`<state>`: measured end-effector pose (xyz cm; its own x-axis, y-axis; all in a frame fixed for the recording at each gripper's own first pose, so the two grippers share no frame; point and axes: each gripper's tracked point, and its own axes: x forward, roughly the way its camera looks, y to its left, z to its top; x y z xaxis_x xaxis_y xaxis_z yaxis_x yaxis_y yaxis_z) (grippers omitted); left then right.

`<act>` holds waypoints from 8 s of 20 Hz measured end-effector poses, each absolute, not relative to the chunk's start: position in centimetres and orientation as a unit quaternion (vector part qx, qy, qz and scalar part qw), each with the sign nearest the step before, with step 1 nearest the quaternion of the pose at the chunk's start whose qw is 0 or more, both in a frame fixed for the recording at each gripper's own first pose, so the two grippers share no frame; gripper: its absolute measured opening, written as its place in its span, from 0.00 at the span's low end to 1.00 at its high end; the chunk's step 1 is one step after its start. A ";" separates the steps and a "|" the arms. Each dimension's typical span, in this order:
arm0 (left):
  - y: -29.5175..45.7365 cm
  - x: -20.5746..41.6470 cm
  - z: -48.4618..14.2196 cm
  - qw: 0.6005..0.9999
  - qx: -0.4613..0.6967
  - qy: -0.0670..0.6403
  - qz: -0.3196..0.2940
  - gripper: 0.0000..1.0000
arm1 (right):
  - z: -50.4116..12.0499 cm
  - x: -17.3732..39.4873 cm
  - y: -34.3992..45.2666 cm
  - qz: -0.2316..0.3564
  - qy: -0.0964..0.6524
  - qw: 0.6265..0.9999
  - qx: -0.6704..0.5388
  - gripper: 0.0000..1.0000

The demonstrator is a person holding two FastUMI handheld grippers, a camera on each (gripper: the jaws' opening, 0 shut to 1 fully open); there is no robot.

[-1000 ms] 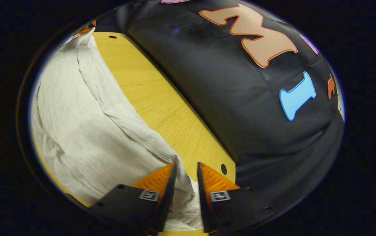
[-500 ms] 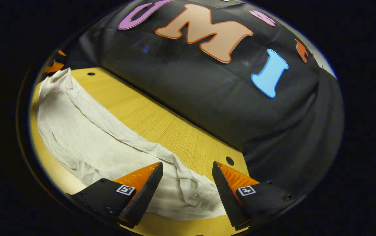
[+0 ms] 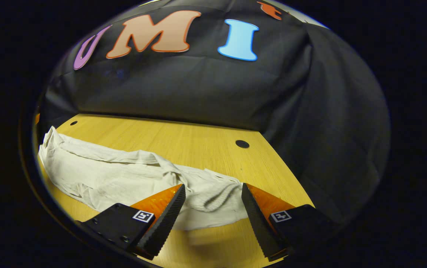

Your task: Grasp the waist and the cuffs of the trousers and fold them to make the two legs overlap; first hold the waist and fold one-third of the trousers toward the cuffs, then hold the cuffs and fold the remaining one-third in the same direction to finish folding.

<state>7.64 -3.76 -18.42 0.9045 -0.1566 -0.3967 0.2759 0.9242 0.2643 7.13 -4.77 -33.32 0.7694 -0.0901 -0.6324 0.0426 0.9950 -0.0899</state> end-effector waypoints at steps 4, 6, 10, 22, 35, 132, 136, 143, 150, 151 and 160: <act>-4.8 6.8 -18.4 0.960 0.169 0.195 -0.109 0.96 | -35.4 6.5 -6.4 -0.037 0.365 0.929 0.035 0.98; -5.3 6.4 -18.2 0.959 0.171 0.196 -0.108 0.96 | -36.3 6.4 -6.7 -0.038 0.374 0.925 0.063 0.98; -5.9 5.9 -17.5 0.960 0.179 0.188 -0.106 0.96 | -37.7 6.5 -7.0 -0.042 0.390 0.912 0.116 1.00; -5.5 4.2 -18.0 0.960 0.176 0.201 -0.083 0.96 | -40.7 7.3 -7.7 -0.032 0.445 0.882 0.153 0.82; -7.1 1.7 -16.2 0.965 0.173 0.186 -0.066 0.96 | -37.6 7.8 -8.1 0.019 0.408 0.894 0.186 0.09; 10.8 12.0 -34.6 0.927 -0.062 0.354 -0.104 0.00 | -21.9 0.8 15.2 0.163 0.406 0.888 0.139 0.97; 7.4 12.9 -29.8 0.936 -0.064 0.321 -0.131 0.00 | -21.6 0.4 13.5 0.163 0.407 0.888 0.142 0.96; 1.3 13.4 -24.3 0.942 -0.069 0.288 -0.158 0.00 | -21.3 0.1 9.9 0.157 0.400 0.889 0.158 0.96; -6.8 13.1 -19.4 0.941 -0.069 0.258 -0.207 0.00 | -20.8 0.0 5.5 0.145 0.389 0.894 0.171 0.92; -8.2 13.0 -18.7 0.940 -0.068 0.253 -0.217 0.00 | -20.7 0.0 4.8 0.142 0.388 0.894 0.173 0.91; -20.4 11.6 -15.3 0.923 -0.054 0.240 -0.295 0.00 | -20.4 -1.7 -0.9 0.111 0.382 0.899 0.185 0.92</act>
